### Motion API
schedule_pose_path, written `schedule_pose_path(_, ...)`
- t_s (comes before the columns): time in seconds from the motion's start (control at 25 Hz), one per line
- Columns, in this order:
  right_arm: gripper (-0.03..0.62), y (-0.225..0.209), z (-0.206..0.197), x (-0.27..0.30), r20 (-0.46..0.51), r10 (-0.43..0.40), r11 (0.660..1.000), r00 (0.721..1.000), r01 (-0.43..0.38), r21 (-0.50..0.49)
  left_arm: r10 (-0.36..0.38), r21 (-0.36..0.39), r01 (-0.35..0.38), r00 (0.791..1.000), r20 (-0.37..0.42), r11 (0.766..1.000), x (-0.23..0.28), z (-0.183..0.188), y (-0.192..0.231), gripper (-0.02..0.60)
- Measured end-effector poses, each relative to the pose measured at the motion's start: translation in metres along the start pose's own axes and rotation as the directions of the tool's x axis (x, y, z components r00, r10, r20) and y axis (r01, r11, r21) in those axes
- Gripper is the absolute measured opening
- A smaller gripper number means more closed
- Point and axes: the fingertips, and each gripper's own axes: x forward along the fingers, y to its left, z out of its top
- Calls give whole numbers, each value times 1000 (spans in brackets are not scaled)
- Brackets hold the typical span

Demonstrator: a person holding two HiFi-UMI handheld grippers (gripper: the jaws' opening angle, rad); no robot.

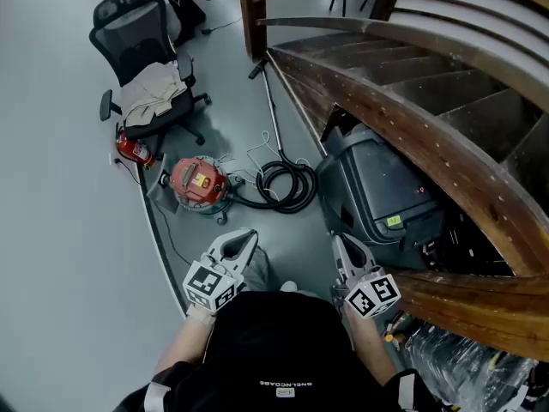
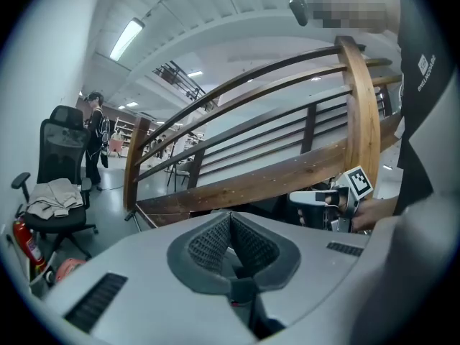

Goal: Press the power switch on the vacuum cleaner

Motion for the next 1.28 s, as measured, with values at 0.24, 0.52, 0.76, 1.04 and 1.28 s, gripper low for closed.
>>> schedule_pose_path(0.24, 29, -10, 17, 90, -11, -49, 999, 999, 50, 19, -41, -11, 40, 999, -29, 999, 27, 29, 85, 15)
schedule_pose_path(0.52, 29, 0, 41, 198, -14, -59, 998, 998, 59, 13, -65, -21, 65, 997, -50, 998, 41, 61, 183, 15)
schedule_pose_path(0.76, 29, 16, 50, 262, -28, -14, 1000, 1000, 14, -4, -46, -29, 44, 998, -50, 999, 41, 76, 237, 15)
schedule_pose_path(1.04, 29, 20, 46, 310, -99, 62, 998, 993, -64, -14, 28, -64, -32, 998, -53, 997, 35, 77, 272, 15)
schedule_pose_path(1.28, 29, 23, 40, 347, -196, 157, 986, 968, -166, -27, 127, -116, -131, 991, -45, 985, 27, 72, 286, 15)
